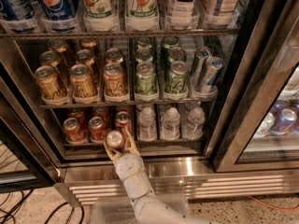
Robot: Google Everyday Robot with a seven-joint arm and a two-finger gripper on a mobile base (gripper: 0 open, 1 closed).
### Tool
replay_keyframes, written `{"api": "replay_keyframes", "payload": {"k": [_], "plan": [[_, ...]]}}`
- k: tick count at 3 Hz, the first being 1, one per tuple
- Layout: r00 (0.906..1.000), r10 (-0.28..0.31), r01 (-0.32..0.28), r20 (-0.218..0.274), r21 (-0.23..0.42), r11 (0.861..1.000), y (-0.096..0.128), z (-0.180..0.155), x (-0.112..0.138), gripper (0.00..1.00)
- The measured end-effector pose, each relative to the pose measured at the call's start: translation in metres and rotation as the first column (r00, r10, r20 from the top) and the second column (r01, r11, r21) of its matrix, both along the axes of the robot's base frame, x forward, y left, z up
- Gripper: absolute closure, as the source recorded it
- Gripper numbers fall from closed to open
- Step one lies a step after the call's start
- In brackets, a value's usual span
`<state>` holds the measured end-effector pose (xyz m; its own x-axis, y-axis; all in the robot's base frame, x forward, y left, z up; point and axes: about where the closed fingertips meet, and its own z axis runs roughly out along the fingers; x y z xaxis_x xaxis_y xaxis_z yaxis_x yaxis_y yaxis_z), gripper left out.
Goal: Pick coke can from bottom shelf of fridge
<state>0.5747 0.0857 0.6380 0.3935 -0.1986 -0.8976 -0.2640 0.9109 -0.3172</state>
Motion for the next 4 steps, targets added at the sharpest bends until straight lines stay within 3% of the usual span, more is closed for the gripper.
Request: {"api": "replay_keyframes", "payload": {"k": [1, 2, 3, 4], "plan": [[0.9944, 0.105, -0.104, 0.013, -0.06, 0.993, 0.012, 0.022, -0.029, 1.0], [0.9756, 0.215, -0.219, -0.047, -0.12, 0.968, 0.022, 0.041, -0.058, 1.0], [0.938, 0.314, -0.335, -0.146, -0.143, 0.931, 0.019, 0.055, -0.081, 1.0], [0.8953, 0.374, -0.419, -0.242, -0.174, 0.891, -0.007, 0.064, -0.098, 1.0]]}}
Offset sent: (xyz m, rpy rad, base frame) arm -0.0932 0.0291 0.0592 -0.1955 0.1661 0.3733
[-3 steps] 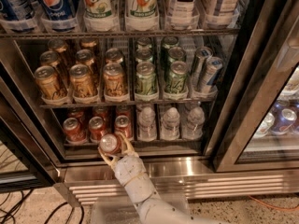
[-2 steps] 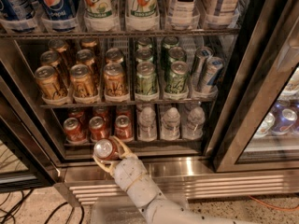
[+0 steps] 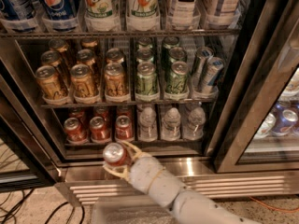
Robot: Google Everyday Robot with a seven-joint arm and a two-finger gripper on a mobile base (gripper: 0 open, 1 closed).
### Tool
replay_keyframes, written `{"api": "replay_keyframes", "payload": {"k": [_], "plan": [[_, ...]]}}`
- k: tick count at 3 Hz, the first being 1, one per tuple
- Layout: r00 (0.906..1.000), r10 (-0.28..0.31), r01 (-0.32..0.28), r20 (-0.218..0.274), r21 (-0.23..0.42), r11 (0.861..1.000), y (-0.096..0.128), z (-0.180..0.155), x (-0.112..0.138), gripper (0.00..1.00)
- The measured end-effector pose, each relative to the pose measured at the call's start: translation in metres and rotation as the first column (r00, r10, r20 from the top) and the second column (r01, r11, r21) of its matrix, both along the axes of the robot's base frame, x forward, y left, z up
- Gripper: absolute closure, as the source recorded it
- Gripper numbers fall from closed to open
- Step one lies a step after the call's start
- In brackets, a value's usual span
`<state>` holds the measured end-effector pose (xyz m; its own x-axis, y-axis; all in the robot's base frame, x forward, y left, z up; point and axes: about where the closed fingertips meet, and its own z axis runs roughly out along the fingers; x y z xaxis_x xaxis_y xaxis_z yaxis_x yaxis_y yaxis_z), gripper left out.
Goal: Pick coke can from bottom shelf of fridge
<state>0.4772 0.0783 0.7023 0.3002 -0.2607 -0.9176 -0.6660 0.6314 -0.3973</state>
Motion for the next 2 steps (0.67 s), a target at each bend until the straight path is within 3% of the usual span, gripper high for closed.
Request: {"api": "replay_keyframes", "payload": {"k": [1, 2], "plan": [[0.9999, -0.001, 0.001, -0.017, -0.03, 1.0, -0.021, 0.004, -0.004, 1.0], [0.997, -0.075, 0.075, -0.018, -0.031, 0.997, -0.053, 0.005, 0.001, 1.0]]}}
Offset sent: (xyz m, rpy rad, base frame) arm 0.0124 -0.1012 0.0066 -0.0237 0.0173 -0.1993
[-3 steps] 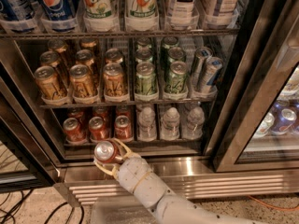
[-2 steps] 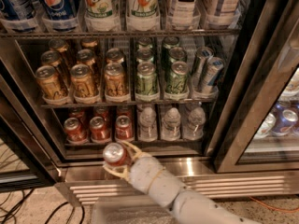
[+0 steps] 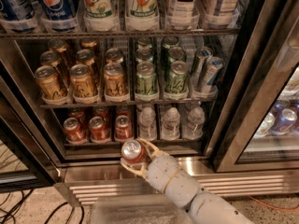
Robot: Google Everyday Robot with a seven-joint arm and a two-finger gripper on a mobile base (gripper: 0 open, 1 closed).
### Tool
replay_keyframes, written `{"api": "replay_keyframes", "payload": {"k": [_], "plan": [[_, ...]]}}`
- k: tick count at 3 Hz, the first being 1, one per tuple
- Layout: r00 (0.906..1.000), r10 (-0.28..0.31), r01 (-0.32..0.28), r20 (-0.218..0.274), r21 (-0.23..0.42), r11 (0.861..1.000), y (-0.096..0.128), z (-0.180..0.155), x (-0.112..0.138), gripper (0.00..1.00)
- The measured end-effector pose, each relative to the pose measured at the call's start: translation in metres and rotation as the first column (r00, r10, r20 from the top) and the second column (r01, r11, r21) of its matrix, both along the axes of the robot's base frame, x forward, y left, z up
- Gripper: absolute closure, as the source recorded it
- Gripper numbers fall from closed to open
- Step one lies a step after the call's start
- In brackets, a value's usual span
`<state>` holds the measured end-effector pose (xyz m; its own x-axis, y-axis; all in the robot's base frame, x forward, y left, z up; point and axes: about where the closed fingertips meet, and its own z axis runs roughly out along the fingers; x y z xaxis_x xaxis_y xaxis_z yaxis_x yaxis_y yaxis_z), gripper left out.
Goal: Pick coke can from bottom shelf of fridge
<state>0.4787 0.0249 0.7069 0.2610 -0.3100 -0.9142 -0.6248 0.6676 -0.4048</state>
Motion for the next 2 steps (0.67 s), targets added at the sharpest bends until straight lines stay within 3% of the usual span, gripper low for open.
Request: {"api": "replay_keyframes", "payload": {"k": [1, 2], "plan": [[0.9963, -0.085, 0.085, 0.01, 0.012, 0.996, -0.032, 0.004, 0.008, 1.0], [0.9946, -0.096, 0.095, 0.039, 0.023, 0.995, -0.052, 0.013, 0.01, 1.0]]}}
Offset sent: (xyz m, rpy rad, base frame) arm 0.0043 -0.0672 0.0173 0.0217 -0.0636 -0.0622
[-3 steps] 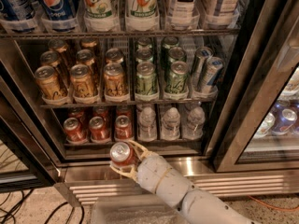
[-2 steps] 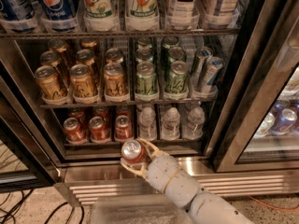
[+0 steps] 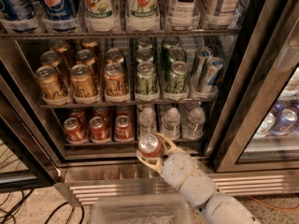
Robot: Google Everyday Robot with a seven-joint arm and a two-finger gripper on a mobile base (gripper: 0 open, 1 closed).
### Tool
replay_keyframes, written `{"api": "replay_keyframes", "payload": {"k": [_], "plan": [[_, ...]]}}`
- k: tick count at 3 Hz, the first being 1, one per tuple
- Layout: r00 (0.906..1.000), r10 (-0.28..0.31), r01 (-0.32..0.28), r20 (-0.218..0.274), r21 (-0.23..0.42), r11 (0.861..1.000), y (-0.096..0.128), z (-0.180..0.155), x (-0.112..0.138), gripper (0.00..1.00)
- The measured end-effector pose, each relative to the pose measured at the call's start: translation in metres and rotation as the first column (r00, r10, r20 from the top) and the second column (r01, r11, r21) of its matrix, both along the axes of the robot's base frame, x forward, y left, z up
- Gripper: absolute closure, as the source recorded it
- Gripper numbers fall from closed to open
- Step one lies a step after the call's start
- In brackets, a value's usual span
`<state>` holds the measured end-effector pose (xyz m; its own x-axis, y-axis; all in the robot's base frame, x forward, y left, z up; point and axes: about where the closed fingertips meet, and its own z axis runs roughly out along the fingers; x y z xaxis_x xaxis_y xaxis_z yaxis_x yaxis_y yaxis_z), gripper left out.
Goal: Pick coke can from bottom shelf of fridge
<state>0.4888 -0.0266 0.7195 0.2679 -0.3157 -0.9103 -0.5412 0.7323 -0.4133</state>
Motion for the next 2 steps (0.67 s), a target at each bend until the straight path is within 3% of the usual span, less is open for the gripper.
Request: {"api": "replay_keyframes", "payload": {"k": [1, 2], "plan": [[0.9956, 0.087, -0.087, 0.036, 0.009, 0.996, 0.008, 0.008, -0.007, 1.0], [0.9791, 0.179, -0.184, 0.097, 0.048, 0.982, 0.033, 0.022, -0.018, 1.0]]}}
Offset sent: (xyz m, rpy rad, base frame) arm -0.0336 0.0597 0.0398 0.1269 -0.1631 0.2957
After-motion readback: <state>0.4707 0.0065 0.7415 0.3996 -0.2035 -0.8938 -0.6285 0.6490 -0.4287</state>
